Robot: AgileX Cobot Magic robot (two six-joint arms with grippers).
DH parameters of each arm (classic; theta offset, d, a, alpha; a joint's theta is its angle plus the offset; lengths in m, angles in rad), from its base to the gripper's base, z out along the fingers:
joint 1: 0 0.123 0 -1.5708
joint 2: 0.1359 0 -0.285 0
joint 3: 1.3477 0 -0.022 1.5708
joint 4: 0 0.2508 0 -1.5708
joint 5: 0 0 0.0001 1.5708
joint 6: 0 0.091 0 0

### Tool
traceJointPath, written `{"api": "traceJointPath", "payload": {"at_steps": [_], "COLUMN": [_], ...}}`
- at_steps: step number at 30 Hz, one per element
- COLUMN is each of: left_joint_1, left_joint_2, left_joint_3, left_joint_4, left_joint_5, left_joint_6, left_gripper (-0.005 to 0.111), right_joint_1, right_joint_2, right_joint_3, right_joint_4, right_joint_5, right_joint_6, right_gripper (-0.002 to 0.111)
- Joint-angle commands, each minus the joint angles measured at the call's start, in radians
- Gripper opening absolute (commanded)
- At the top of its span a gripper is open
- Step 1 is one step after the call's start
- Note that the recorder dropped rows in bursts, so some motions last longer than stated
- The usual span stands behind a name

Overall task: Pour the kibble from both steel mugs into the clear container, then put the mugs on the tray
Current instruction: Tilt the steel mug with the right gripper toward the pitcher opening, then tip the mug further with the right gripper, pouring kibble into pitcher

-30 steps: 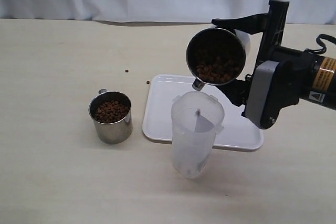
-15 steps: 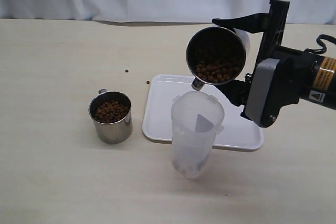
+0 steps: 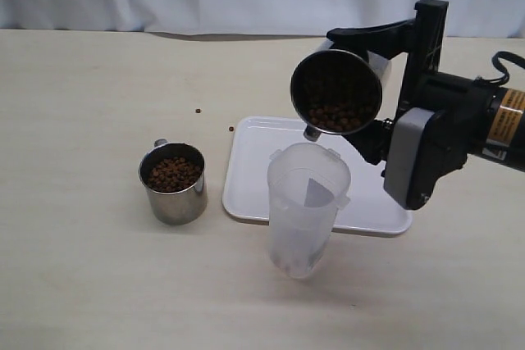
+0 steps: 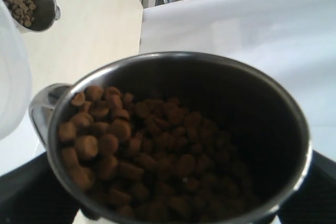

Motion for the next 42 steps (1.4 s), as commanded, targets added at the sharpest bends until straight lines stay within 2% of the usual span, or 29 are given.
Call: {"api": "traceJointPath", "payload": {"at_steps": [1,42], "left_joint_1": [-0.008,-0.008], "left_joint_2": [-0.003,-0.003], "left_joint_3": [0.003,0.003], "left_joint_4": [-0.007,-0.007], "left_joint_5": [-0.006,-0.011], "left_joint_6": [-0.002,-0.002], "left_gripper": [0.000,0.000], "right_joint_1": [0.003,0.003], "right_joint_2": [-0.009,-0.009], "right_joint_3": [0.002,-0.011], "right_joint_4": [0.012,-0.029], "right_joint_5": [-0.054,-0.054], "right_joint_6": [-0.022,-0.134], "right_gripper": [0.005,0.005]}}
